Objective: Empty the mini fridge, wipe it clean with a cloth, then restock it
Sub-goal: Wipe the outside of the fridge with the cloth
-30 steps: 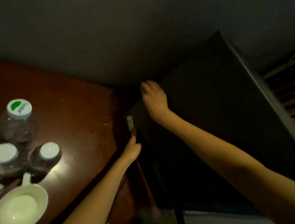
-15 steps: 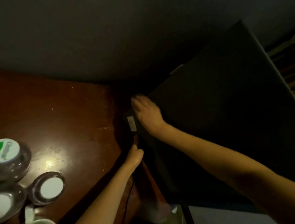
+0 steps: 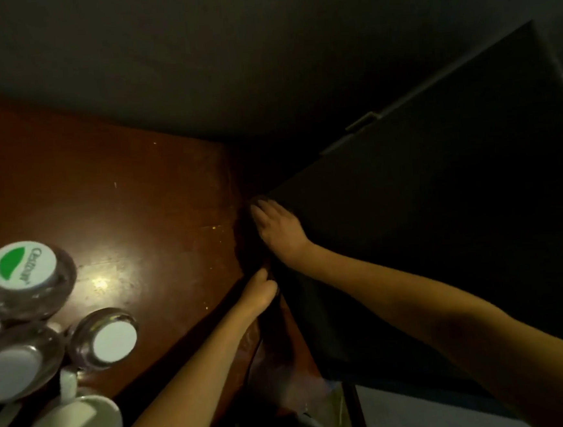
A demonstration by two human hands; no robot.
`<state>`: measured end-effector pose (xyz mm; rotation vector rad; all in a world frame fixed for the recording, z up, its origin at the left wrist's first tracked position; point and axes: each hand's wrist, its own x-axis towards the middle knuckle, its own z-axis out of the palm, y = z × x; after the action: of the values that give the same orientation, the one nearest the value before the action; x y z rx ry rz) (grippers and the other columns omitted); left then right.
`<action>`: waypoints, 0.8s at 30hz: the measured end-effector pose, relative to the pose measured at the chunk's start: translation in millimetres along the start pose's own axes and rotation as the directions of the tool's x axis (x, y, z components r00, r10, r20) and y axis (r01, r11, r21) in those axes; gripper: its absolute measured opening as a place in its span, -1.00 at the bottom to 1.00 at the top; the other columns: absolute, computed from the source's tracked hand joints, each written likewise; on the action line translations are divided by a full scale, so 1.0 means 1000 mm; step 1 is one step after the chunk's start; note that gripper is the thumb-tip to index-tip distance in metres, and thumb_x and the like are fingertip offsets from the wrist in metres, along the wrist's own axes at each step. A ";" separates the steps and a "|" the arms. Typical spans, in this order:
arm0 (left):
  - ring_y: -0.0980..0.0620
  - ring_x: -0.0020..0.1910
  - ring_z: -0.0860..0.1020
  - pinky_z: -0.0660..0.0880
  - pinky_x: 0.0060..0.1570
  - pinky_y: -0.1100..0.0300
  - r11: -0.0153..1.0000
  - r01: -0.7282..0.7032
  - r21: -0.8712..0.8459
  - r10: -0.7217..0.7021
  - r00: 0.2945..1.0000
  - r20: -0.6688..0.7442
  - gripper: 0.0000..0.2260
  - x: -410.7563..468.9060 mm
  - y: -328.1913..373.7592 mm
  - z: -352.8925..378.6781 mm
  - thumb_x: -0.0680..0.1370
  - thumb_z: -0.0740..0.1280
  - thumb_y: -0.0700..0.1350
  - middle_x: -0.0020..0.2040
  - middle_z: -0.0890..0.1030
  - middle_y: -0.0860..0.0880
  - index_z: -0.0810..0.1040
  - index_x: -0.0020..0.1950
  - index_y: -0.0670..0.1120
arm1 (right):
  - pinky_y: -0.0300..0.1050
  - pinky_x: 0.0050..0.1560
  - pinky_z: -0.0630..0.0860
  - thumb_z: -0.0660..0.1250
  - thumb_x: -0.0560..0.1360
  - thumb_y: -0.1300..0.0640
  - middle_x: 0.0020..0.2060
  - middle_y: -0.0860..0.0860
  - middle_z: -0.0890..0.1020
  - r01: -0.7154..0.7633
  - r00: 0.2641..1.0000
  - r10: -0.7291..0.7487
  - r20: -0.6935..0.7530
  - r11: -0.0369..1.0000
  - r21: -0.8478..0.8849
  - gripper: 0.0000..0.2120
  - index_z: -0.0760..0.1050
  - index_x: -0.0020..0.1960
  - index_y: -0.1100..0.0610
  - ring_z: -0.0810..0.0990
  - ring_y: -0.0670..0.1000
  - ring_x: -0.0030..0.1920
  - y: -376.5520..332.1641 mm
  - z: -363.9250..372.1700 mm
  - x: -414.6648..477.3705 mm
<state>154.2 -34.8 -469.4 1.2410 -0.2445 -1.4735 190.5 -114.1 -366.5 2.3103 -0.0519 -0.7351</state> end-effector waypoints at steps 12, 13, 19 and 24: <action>-0.07 0.45 0.30 0.28 0.40 0.10 0.997 0.005 -0.071 -0.011 0.997 -0.082 -0.44 -0.004 -0.010 -0.018 0.57 0.11 -0.38 0.51 0.27 -0.10 0.16 0.56 -0.10 | -0.02 0.47 0.18 0.16 0.57 0.21 0.40 0.15 0.41 -0.018 0.993 0.013 -0.116 0.999 -0.046 -0.61 0.44 0.37 0.24 0.33 0.15 0.44 0.009 -0.002 0.023; -0.01 0.41 0.36 0.33 0.30 0.19 0.997 -0.010 -0.083 0.002 0.995 -0.100 -0.44 -0.008 -0.011 -0.023 0.58 0.10 -0.40 0.51 0.25 -0.05 0.14 0.56 -0.10 | 0.00 0.50 0.07 0.17 0.60 0.15 0.46 0.16 0.32 0.048 0.999 -0.049 -0.018 0.995 -0.089 -0.59 0.36 0.43 0.21 0.22 0.16 0.49 0.003 -0.001 0.032; 0.07 0.42 0.29 0.25 0.31 0.25 0.984 -0.155 -0.091 0.136 0.973 -0.185 -0.39 -0.014 -0.011 -0.047 0.56 0.09 -0.45 0.53 0.19 -0.09 0.09 0.57 -0.10 | 0.05 0.52 -0.05 0.11 0.63 0.13 0.52 0.19 0.13 0.138 0.988 -0.130 0.081 0.986 -0.095 -0.49 0.13 0.53 0.24 0.08 0.21 0.52 -0.030 0.042 -0.010; 0.08 0.40 0.30 0.26 0.39 0.15 0.996 -0.091 0.002 0.091 0.993 -0.073 -0.36 -0.024 -0.026 -0.030 0.52 0.18 -0.30 0.48 0.25 0.05 0.13 0.57 0.01 | 0.05 0.51 0.01 0.22 0.59 0.10 0.51 0.17 0.17 0.224 0.962 -0.226 0.153 0.974 0.028 -0.46 0.21 0.51 0.21 0.10 0.19 0.52 -0.027 0.052 -0.069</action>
<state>157.8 7.3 -487.9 1.2645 -0.2479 -1.3473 101.4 -109.6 -380.8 2.2884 0.1397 -1.0315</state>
